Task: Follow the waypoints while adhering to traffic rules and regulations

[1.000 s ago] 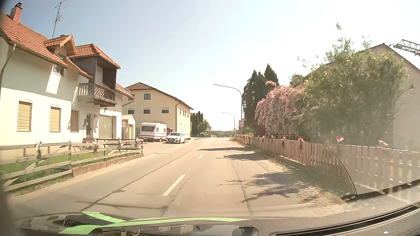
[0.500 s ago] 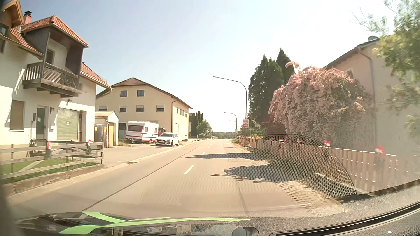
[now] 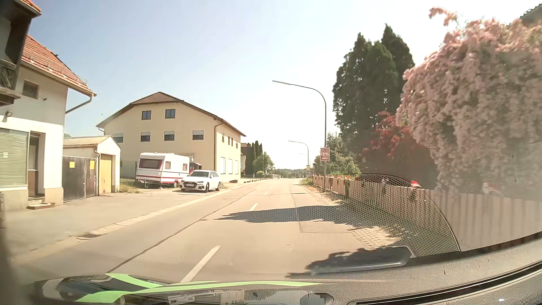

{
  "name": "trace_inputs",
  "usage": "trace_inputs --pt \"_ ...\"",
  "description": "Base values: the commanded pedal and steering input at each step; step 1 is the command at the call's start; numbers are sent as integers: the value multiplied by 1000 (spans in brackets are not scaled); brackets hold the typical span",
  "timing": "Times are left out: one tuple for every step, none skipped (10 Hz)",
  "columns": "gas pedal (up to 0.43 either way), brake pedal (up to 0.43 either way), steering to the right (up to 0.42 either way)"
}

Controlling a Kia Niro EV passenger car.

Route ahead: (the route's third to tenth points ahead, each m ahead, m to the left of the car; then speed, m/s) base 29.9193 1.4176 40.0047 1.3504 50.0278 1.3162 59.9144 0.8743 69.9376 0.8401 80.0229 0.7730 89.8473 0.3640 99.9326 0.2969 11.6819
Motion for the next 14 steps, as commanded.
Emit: trace_inputs --pt "268 0 -9" --pt "280 0 -8" --pt "287 0 -8" --pt "287 0 -8" --pt "287 0 -8" --pt "287 0 -8" --pt "268 0 -6" --pt "228 0 -5" --pt "228 0 -4" --pt "228 0 -4" --pt "228 0 -4" --pt "228 0 -4" --pt "240 0 -4" --pt "260 0 -4"
